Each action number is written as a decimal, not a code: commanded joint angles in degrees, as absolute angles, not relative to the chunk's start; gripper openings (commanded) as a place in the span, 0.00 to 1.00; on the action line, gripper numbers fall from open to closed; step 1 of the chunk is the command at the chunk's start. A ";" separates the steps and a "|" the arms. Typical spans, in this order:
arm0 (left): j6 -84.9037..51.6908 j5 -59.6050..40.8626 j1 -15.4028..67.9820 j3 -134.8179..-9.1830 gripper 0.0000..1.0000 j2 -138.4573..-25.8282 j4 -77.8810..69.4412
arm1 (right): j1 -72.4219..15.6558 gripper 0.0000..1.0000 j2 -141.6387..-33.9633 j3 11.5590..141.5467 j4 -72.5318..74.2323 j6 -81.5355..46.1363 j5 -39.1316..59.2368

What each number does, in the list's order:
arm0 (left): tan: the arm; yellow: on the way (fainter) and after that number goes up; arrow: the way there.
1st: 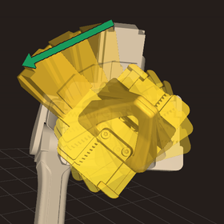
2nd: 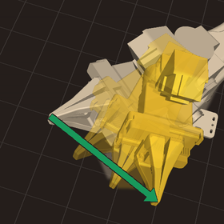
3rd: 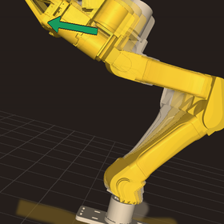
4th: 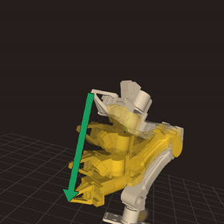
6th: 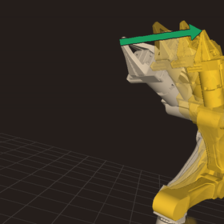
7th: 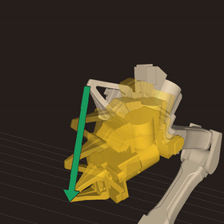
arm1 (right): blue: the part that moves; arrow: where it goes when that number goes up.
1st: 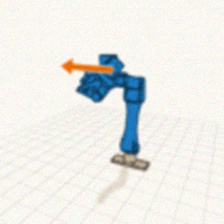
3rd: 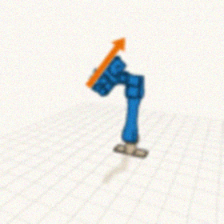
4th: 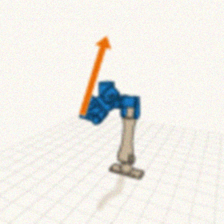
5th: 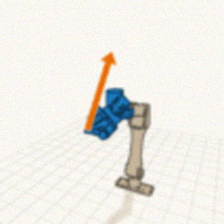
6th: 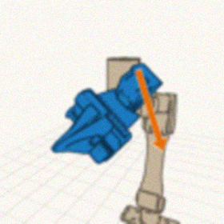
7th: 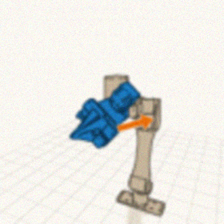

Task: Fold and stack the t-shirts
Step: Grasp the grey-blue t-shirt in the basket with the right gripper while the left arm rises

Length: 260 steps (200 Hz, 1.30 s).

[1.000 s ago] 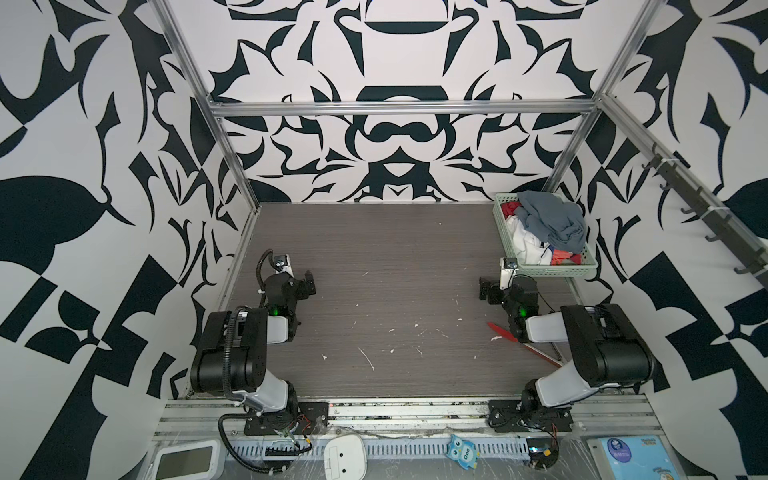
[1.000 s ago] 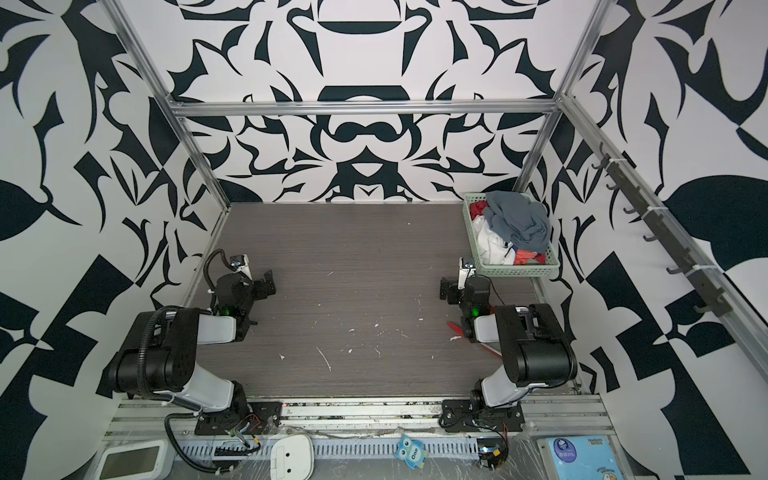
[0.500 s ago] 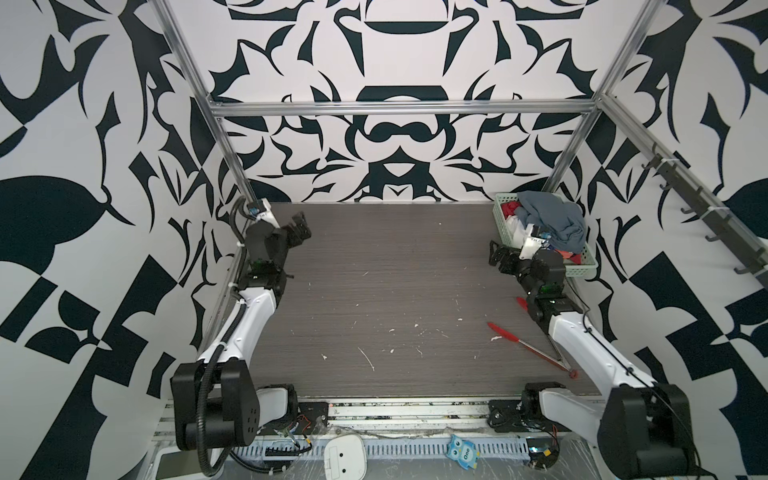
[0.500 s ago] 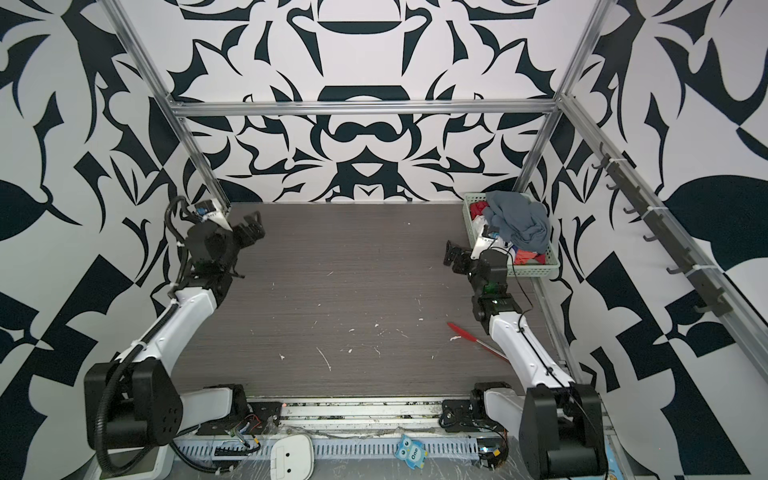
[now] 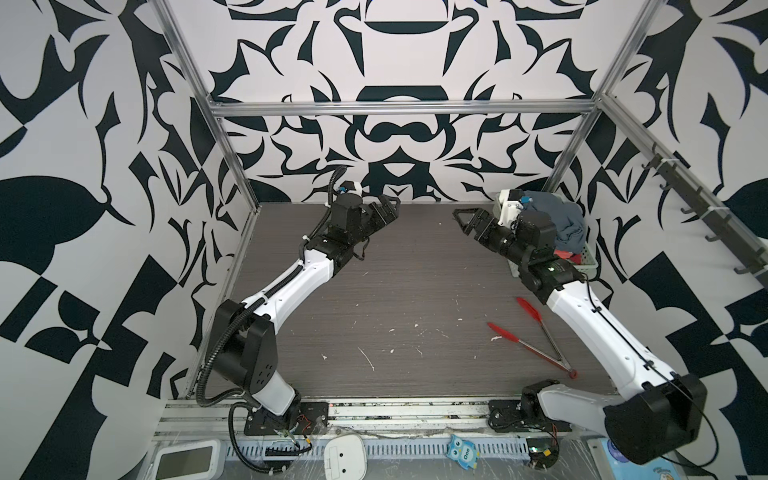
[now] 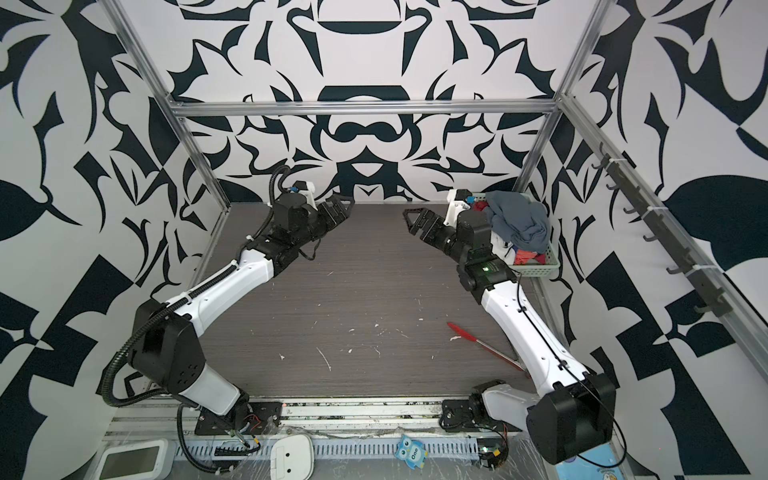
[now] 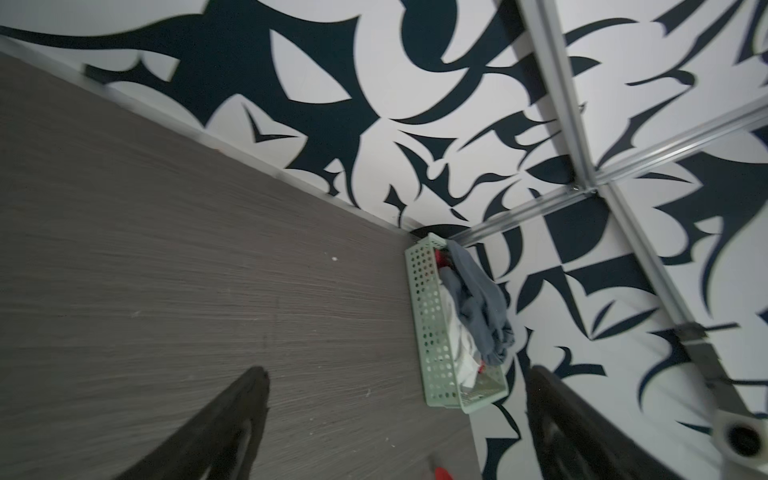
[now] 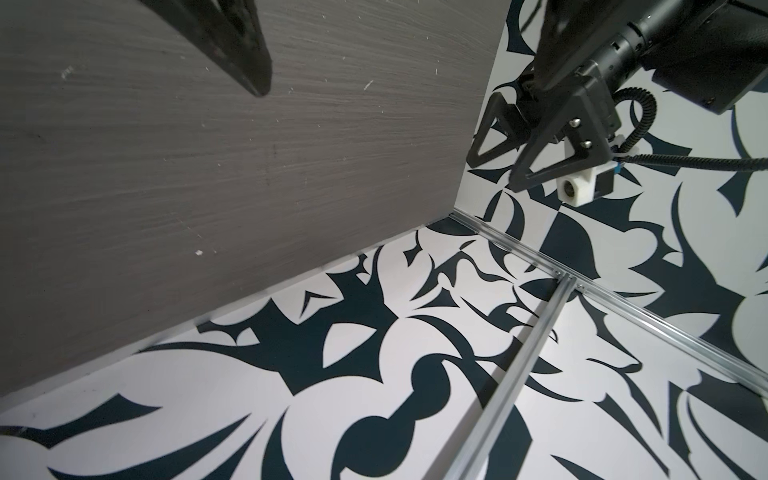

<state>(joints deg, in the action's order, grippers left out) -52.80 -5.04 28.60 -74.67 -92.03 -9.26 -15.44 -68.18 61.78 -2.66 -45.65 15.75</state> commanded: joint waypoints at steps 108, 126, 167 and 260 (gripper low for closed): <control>-54.43 -19.62 26.59 -81.46 0.99 -95.86 -10.85 | 3.04 0.96 -88.25 83.20 -30.75 -26.78 -22.69; -53.30 -17.08 26.38 -79.27 0.99 -94.50 -13.73 | 6.48 1.00 -91.24 83.67 -27.73 -25.97 -22.40; -51.12 -9.99 26.19 -81.12 0.99 -94.18 -4.92 | 11.41 1.00 -99.64 86.58 -19.97 -23.51 -25.17; -49.13 -2.05 26.19 -80.87 0.99 -92.30 2.98 | 13.14 0.90 -114.30 96.68 -14.78 -21.95 -15.85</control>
<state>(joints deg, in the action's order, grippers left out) -49.63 -5.43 26.37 -80.75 -94.85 0.23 13.06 -113.86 91.55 -16.49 -22.68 -18.59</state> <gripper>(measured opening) 0.992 0.966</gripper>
